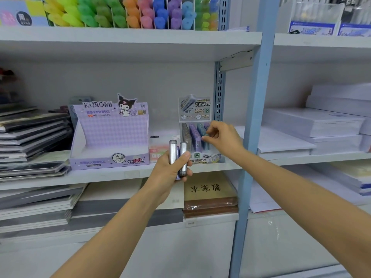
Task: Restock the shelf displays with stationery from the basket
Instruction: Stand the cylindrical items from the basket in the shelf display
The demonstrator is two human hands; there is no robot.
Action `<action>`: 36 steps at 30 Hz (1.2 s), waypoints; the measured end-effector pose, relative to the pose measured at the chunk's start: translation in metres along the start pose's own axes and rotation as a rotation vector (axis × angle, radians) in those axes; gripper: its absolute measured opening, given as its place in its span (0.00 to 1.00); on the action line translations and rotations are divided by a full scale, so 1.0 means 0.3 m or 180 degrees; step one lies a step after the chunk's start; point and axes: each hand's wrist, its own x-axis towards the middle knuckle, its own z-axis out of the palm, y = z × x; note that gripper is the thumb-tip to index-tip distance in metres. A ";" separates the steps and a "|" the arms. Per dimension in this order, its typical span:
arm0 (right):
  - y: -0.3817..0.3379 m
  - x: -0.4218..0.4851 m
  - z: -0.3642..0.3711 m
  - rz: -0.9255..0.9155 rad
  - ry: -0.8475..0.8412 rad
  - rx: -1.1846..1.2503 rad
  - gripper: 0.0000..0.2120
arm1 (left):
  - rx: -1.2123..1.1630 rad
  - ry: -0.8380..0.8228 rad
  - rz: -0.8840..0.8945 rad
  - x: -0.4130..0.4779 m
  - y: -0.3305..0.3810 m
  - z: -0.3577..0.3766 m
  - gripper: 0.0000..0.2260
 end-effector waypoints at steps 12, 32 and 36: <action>-0.119 -0.123 -0.070 -0.0243 -0.1151 0.2421 0.08 | 0.0176 -0.0119 0.0009 -0.015 0.003 0.048 0.21; -0.091 -0.282 -0.031 0.0006 -0.0816 0.2877 0.12 | -0.0512 0.0745 0.0252 -0.033 0.016 0.035 0.03; -0.092 -0.288 -0.022 -0.0104 -0.0966 0.2760 0.12 | -0.0234 0.0681 0.0236 -0.034 0.005 0.060 0.05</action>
